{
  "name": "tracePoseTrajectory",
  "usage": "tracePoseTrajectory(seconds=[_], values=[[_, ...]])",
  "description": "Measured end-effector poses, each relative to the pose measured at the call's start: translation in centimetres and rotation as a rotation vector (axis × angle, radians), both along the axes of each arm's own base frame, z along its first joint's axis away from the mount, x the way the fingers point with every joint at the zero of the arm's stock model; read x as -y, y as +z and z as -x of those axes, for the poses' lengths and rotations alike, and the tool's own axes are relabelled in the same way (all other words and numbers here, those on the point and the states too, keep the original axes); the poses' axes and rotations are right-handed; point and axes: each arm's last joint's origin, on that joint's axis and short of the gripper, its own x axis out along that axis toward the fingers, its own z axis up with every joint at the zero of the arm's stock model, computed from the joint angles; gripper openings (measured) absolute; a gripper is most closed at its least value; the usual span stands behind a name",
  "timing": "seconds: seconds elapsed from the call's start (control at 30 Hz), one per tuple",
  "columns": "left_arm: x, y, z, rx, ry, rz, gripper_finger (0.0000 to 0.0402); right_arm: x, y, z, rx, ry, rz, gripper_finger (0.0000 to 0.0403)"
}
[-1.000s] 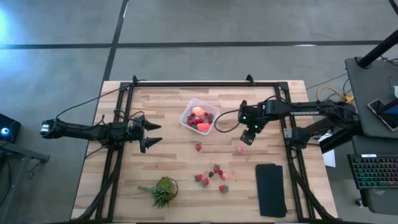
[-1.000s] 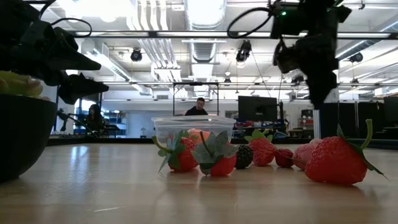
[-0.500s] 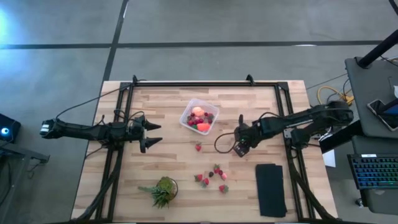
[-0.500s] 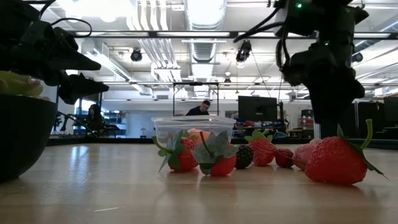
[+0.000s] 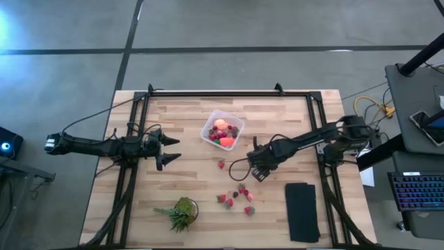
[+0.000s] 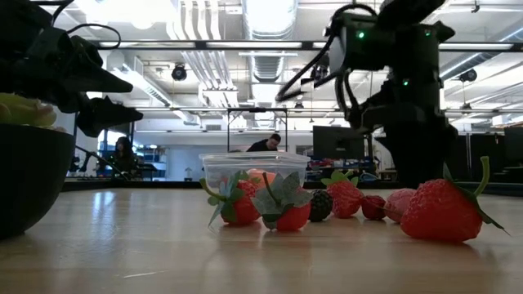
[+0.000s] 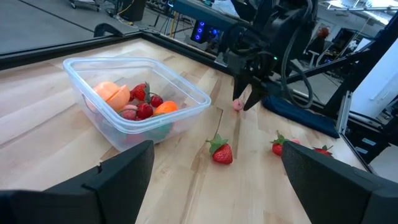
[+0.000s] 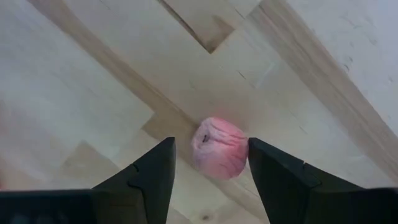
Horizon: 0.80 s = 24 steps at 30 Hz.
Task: Pick and placing Produce into tupperware
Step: Put the pink peach into the transparent bin
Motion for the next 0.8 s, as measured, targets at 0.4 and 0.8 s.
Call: tracePoseTrajectory(seconds=[0.4, 0.8], values=[[0.0, 0.0, 0.0, 0.0, 0.0, 0.0, 0.0338, 0.0, -0.7, -0.6, -0.049, 0.001, 0.017, 0.012], [0.0, 0.0, 0.0, 0.0, 0.0, 0.0, 0.0338, -0.1, 8.0, -6.3, 0.307, 0.094, 0.071, 0.0106]])
